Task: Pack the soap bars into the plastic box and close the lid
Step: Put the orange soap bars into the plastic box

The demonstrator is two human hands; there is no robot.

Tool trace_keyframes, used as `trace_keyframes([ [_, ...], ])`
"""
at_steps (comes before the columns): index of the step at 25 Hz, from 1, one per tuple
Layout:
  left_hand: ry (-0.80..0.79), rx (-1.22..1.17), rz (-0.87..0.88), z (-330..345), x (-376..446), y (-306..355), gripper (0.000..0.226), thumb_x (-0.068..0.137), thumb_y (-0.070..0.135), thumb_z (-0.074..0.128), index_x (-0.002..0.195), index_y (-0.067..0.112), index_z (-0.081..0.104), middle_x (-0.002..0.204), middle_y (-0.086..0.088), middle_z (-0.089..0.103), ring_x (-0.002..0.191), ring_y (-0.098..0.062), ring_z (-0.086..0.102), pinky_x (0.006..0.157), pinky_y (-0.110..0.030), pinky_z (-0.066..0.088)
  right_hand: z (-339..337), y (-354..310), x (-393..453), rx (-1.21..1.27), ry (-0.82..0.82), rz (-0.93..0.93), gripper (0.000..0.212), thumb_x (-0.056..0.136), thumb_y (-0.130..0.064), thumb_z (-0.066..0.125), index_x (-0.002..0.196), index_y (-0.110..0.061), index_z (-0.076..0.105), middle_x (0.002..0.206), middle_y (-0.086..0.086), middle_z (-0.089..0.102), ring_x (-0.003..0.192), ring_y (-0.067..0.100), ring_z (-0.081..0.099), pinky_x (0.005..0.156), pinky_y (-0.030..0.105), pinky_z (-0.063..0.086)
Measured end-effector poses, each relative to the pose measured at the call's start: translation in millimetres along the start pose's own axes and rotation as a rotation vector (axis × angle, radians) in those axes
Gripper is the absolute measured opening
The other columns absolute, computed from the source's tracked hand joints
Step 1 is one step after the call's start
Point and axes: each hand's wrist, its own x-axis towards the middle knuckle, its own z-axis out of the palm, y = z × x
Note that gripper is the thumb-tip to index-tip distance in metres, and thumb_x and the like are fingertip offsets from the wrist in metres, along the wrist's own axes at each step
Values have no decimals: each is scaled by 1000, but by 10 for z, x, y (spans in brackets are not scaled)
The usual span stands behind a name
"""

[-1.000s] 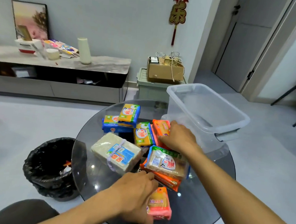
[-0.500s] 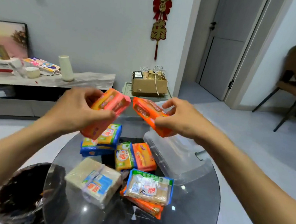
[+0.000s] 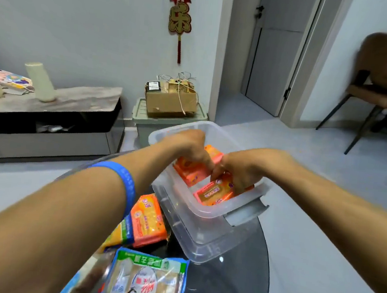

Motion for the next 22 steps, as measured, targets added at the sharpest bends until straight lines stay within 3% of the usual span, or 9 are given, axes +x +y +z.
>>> trace_keyframes([
  [4,-328,28,-39,381,241,-6,72,57,46,87,112,6,63,107,-9,70,89,-28,69,76,-39,61,327,53,312,-121,-104,-116,40,88,-28,63,127,-21,63,131,5,63,113,28,59,105,41,43],
  [6,-453,83,-40,498,268,17,70,61,43,86,115,3,64,113,-13,70,96,-31,69,80,-42,60,396,48,419,-252,-179,-207,41,89,-34,61,130,-26,59,131,6,61,118,34,56,106,46,41],
  [9,-528,130,-46,540,240,47,74,65,44,85,120,2,61,117,-15,68,100,-33,68,86,-44,58,375,-39,385,-55,-334,-53,37,92,-35,58,129,-31,57,129,2,59,116,31,56,107,45,40],
  [13,-586,15,-56,503,137,6,68,79,22,79,136,1,48,129,-21,61,111,-38,64,95,-46,53,264,-65,210,151,-272,-8,35,88,-19,65,123,-26,65,111,-5,62,96,19,57,91,31,49],
  [16,-463,-234,24,320,-49,7,58,87,9,69,140,3,45,123,-13,62,114,-33,62,96,-38,52,120,-49,5,303,-88,-15,42,85,-12,69,124,-25,65,98,-14,64,92,12,58,68,14,43],
  [20,54,-325,263,-158,-508,-348,37,87,16,65,124,13,64,109,-4,70,94,-16,65,80,-23,51,-24,-247,-226,518,62,-31,39,86,-12,71,125,-18,64,115,-3,69,98,12,63,79,17,47],
  [22,258,-448,246,-290,-860,-743,25,84,15,66,108,15,72,96,0,73,83,-12,64,67,-17,48,-102,-441,-312,398,259,6,35,88,-17,68,123,-20,66,119,-1,69,101,16,63,87,28,49],
])
